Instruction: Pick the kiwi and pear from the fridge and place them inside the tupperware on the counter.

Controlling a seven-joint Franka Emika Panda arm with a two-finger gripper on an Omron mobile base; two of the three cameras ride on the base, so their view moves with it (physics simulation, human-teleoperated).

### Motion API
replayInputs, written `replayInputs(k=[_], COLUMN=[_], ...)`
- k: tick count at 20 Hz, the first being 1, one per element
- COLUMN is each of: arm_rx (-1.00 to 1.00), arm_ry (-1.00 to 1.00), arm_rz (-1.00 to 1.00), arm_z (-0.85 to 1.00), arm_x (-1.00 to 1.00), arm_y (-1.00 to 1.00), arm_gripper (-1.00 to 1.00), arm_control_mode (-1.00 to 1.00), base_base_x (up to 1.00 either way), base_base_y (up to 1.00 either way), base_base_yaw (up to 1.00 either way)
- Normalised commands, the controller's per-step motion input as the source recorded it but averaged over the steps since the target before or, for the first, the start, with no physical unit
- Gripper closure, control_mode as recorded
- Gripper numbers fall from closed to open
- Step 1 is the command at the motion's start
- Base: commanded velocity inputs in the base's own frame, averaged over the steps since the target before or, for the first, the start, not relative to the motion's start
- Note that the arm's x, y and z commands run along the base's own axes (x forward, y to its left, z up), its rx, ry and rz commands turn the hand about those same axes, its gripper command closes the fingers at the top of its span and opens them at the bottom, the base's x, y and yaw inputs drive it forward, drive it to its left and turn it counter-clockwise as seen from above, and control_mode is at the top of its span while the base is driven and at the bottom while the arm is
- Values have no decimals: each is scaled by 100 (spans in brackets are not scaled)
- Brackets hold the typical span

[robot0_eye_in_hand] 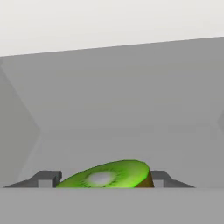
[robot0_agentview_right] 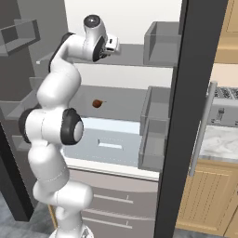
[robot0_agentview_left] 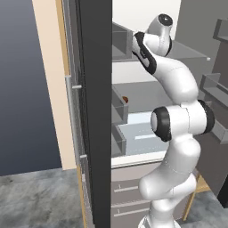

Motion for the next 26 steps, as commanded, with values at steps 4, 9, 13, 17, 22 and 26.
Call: replayInputs(k=[4, 9, 13, 17, 22, 26], arm_rx=[1, 0, 0, -6, 0, 0], arm_ry=[-19, -3, 0, 1, 0, 0], arm_rz=[-2, 0, 0, 0, 0, 0], arm_z=[-26, -41, -37, -20, 0, 0], arm_x=[-100, -100, -100, -96, 0, 0], arm_y=[-63, -5, 0, 0, 0, 0], arm_gripper=[100, 100, 100, 100, 100, 100], arm_control_mode=[-100, -100, -100, -100, 100, 100], base_base_x=[0, 0, 0, 0, -79, -67], base_base_y=[0, 0, 0, 0, -2, -16], base_base_yaw=[0, 0, 0, 0, 0, 0])
